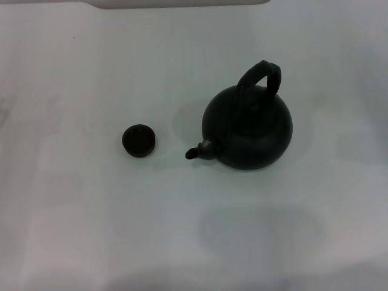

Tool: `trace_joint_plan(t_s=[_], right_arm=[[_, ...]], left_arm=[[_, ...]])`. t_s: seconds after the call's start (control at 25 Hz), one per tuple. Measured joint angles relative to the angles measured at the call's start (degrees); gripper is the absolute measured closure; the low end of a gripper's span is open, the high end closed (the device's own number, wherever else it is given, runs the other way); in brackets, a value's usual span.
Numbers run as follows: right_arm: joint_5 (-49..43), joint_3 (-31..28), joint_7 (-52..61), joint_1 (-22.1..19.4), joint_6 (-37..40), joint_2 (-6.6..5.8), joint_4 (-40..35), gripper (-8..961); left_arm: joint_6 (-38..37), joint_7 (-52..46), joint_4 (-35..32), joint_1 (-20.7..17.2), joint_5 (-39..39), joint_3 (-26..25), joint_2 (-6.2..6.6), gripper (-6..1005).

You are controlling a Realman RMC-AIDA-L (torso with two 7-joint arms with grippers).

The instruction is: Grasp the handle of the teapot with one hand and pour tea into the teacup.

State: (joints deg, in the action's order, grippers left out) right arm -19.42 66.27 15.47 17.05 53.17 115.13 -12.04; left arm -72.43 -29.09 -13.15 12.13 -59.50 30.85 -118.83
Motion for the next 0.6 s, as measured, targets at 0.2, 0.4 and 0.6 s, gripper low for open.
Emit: trace_joint_plan(t_s=[0.2,0.4,0.6], right_arm=[[0.0,0.0,0.0,0.04,-0.35,0.0,0.02,379],[0.0,0.0,-0.03,0.15,-0.65,0.0,0.07,379],[0.0,0.0,-0.07,0.47,-0.65,0.0,0.18,379]], left_arm=[[0.53,0.0,0.01,0.11,0.0,0.0,0.0,113],[0.7,0.0,0.06,0.35,-0.04,0.07,0.0,113],[0.8,0.06,0.06,0.35,-0.09,0.1,0.0,113]])
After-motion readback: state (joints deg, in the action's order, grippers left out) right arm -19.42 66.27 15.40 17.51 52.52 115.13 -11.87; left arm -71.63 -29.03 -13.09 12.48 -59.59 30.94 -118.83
